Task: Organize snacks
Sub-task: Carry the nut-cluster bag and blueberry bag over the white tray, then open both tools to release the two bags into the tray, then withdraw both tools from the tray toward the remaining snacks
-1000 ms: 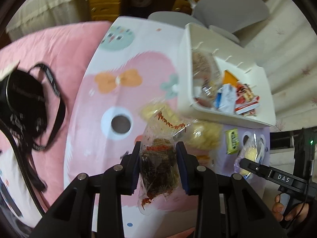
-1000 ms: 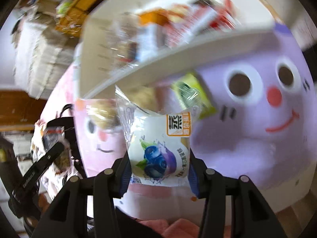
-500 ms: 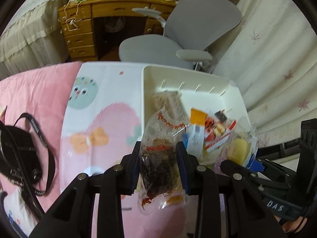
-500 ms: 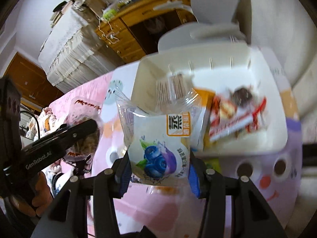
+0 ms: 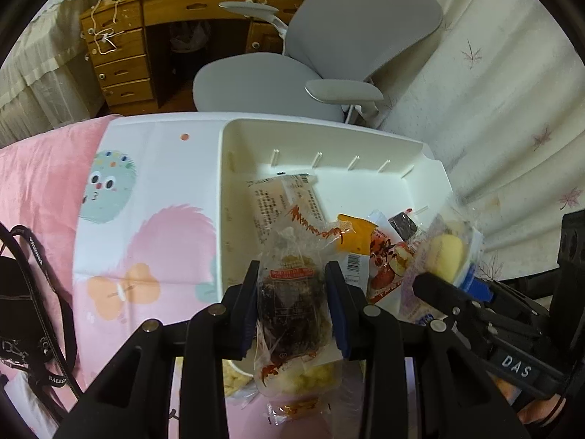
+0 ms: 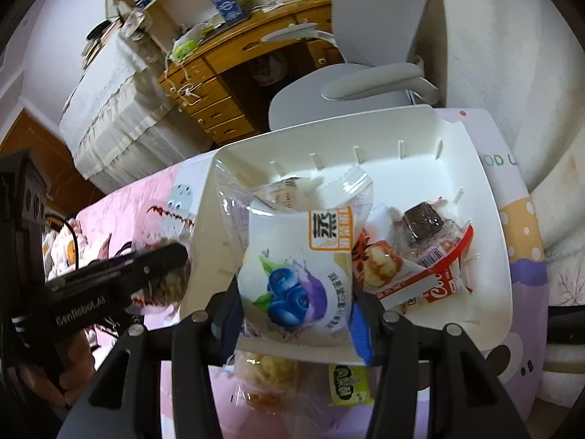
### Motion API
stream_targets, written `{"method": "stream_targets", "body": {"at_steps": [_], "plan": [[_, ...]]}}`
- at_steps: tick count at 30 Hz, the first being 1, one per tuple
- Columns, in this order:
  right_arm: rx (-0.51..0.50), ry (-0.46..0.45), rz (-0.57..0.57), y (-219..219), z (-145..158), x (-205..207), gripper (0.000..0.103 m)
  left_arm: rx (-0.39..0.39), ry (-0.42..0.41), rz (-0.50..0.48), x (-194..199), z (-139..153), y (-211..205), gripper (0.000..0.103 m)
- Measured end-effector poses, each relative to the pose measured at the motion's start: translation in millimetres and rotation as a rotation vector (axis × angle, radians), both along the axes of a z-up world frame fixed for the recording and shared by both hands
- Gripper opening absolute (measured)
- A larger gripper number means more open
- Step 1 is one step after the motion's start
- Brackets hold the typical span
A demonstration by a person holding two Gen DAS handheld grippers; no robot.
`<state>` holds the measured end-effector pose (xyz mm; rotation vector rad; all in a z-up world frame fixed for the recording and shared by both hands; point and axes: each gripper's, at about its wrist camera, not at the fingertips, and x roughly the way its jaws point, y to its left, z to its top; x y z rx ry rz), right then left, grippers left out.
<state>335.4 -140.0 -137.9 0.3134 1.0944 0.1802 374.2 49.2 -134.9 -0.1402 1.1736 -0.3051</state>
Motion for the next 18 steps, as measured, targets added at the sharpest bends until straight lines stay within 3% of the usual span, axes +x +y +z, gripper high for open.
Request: {"method": "stream_targets", "body": {"at_steps": [1,2,4,8,18], "plan": [[0.007,0.017,-0.007,-2.8,-4.4,2.0,0.053,0.003,0.002,-0.004,0.7,-0.9,-2.5,0.037],[0.012,0.028,-0.007,-4.1,-6.8,2.6,0.056,0.007,0.005,-0.010,1.2,-1.4,-5.0,0.053],[0.022,0.043,-0.015,-7.9,-10.0,3.8,0.058,0.009,0.003,-0.012,0.6,-0.4,-8.1,0.068],[0.014,0.031,-0.014,-10.2,-6.2,1.8,0.062,0.000,0.011,0.007,-1.7,4.2,-3.9,0.068],[0.014,-0.007,-0.015,-8.4,15.8,-20.2,0.062,0.011,-0.011,0.045,-21.9,25.6,9.4,0.074]]}}
